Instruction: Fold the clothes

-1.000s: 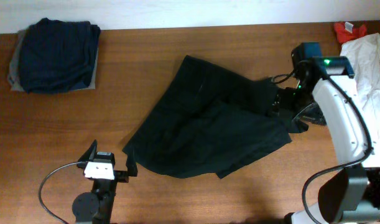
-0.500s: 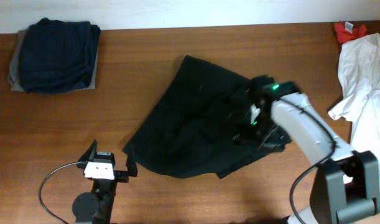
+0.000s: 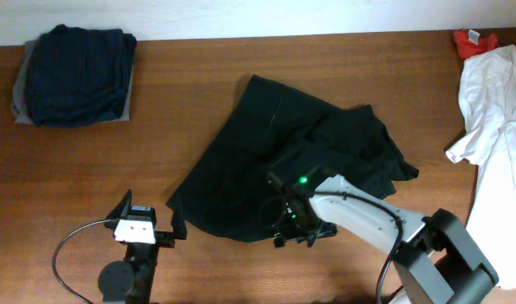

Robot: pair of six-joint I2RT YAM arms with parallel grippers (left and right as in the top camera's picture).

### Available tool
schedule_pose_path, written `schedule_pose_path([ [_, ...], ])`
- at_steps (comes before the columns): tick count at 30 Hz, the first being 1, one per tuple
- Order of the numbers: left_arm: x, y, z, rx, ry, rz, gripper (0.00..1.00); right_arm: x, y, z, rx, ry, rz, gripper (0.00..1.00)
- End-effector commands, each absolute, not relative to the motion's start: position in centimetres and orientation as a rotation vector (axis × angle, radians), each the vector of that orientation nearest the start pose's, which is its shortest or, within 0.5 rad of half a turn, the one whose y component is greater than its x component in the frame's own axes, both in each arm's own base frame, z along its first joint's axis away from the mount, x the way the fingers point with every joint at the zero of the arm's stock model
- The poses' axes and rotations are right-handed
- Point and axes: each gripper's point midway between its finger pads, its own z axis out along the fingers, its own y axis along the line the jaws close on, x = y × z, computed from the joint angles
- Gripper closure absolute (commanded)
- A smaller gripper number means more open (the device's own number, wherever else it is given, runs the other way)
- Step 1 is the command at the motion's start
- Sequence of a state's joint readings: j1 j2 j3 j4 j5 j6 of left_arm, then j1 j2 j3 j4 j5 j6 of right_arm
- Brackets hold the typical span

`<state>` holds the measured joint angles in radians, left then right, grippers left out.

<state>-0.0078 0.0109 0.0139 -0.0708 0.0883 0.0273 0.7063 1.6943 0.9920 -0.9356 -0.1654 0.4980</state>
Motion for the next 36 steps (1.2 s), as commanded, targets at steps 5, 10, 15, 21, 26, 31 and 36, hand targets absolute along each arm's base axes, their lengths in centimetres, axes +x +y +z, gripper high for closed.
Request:
schedule_pose_path([
  [5, 24.6, -1.5, 15.9, 0.100, 1.638, -0.037, 0.01, 20.1, 17.9, 2.1, -0.227, 3.121, -0.074, 0.12],
  [10, 24.6, -1.5, 15.9, 0.100, 1.638, -0.036, 0.00, 19.6, 16.7, 1.3, -0.192, 3.127, -0.142, 0.25],
  [15, 24.6, -1.5, 15.9, 0.100, 1.638, -0.036, 0.01, 18.4, 14.9, -0.3, -0.093, 3.136, -0.223, 0.30],
  [21, 24.6, -1.5, 15.9, 0.100, 1.638, -0.036, 0.01, 19.0, 15.5, -0.5, -0.072, 3.111, -0.184, 0.47],
  [26, 24.6, -1.5, 15.9, 0.099, 1.638, -0.036, 0.01, 19.6, 15.4, -0.5, -0.030, 3.079, -0.197, 0.78],
  [31, 24.6, -1.5, 15.9, 0.100, 1.638, -0.036, 0.00, 19.6, 15.1, -0.3, -0.021, 3.074, -0.221, 0.96],
  [36, 24.6, -1.5, 15.9, 0.100, 1.638, -0.036, 0.01, 18.4, 11.9, 1.3, 0.154, 3.101, -0.362, 0.96],
])
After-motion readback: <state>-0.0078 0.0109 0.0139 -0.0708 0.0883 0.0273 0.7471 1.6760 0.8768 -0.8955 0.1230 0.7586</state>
